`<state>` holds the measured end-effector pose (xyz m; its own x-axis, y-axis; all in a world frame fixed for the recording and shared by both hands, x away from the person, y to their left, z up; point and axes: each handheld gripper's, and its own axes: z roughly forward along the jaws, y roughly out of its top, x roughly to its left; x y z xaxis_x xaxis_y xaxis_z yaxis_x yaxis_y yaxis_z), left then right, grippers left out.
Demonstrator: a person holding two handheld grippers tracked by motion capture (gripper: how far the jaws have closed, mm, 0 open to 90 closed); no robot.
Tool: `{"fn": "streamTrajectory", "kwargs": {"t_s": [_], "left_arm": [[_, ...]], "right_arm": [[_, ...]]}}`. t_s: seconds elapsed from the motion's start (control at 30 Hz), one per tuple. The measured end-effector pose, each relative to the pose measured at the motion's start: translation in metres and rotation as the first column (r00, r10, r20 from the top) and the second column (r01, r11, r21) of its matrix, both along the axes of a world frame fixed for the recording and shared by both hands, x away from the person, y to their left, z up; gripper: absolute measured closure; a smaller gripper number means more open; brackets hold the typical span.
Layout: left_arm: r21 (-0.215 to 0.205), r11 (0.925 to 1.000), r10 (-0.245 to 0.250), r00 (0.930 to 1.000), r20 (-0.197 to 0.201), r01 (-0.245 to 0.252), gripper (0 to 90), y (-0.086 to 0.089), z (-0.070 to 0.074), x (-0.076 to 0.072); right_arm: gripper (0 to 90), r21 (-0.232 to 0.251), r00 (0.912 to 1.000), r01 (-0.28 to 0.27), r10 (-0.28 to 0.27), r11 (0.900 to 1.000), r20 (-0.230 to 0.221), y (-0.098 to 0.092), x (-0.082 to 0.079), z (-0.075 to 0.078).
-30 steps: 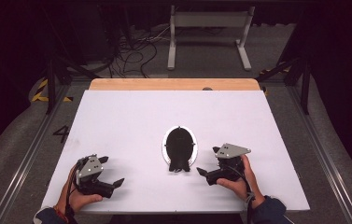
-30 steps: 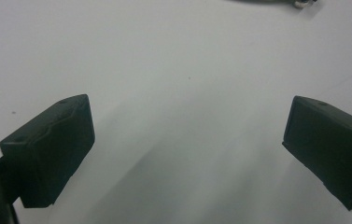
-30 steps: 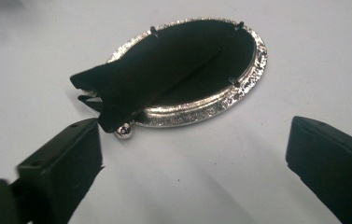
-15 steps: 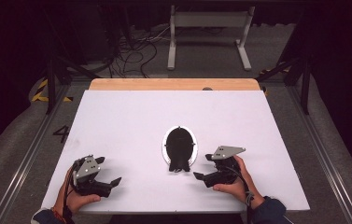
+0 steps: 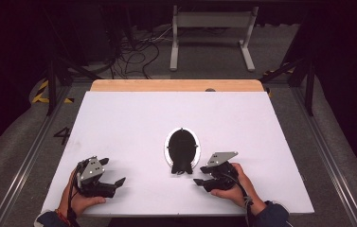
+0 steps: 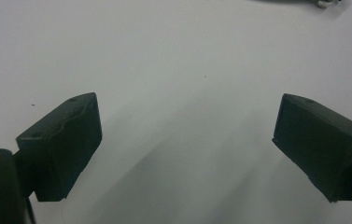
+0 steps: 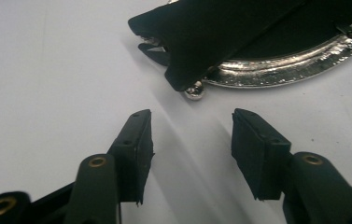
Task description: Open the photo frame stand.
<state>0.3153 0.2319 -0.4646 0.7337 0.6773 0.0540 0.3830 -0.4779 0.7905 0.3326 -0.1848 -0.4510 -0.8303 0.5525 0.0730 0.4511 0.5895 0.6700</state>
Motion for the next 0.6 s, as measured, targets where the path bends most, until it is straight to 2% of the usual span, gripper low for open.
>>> {"fn": "streamTrajectory", "kwargs": {"t_s": [0.1, 0.17, 0.2, 0.27, 0.3, 0.37, 0.4, 0.47, 0.6], "left_arm": [[0.001, 1.0000, 0.003, 1.0000, -0.003, -0.003, 8.4, 0.000, 0.000, 0.000], [-0.005, 1.0000, 0.006, 0.9999, -0.009, -0.006, 8.4, 0.002, -0.001, 0.000], [-0.005, 1.0000, 0.006, 0.9999, -0.009, -0.006, 8.5, 0.002, -0.001, 0.000], [-0.025, 0.9996, 0.013, 0.9997, -0.021, -0.013, 8.5, 0.003, 0.000, 0.001], [-0.039, 0.9992, 0.012, 0.9996, -0.026, -0.013, 8.6, 0.003, 0.000, 0.001], [-0.038, 0.9992, 0.006, 0.9997, -0.025, -0.007, 8.6, 0.002, 0.000, 0.001], [-0.043, 0.9991, 0.001, 0.9996, -0.028, -0.002, 8.7, 0.001, 0.000, 0.001], [-0.038, 0.9992, -0.006, 0.9996, -0.026, 0.005, 8.7, 0.001, 0.000, 0.001], [-0.041, 0.9991, -0.005, 0.9995, -0.032, 0.004, 8.7, 0.001, 0.000, 0.002]], "right_arm": [[51.8, -0.025, 0.9998, -0.021, 0.020, 0.999, -0.002, 0.007, 0.000, 0.001], [55.2, -0.058, 0.9999, -0.015, 0.015, 0.998, 0.006, 0.014, 0.001, 0.003], [55.2, -0.058, 0.9999, -0.015, 0.015, 0.998, 0.006, 0.014, 0.001, 0.003], [56.4, -0.071, 0.9999, -0.011, 0.010, 0.997, -0.005, 0.019, 0.003, 0.004], [60.2, -0.089, 1.0000, -0.008, 0.008, 0.996, -0.001, 0.022, 0.005, 0.005], [61.1, -0.092, 1.0000, -0.005, 0.005, 0.996, -0.001, 0.023, 0.005, 0.005], [66.0, -0.097, 0.9999, 0.000, 0.001, 0.995, 0.011, 0.025, 0.006, 0.005], [68.4, -0.082, 0.9998, 0.003, -0.001, 0.997, 0.020, 0.025, 0.006, 0.003], [69.8, -0.067, 0.9998, 0.007, -0.006, 0.998, 0.020, 0.024, 0.008, 0.003]]}}
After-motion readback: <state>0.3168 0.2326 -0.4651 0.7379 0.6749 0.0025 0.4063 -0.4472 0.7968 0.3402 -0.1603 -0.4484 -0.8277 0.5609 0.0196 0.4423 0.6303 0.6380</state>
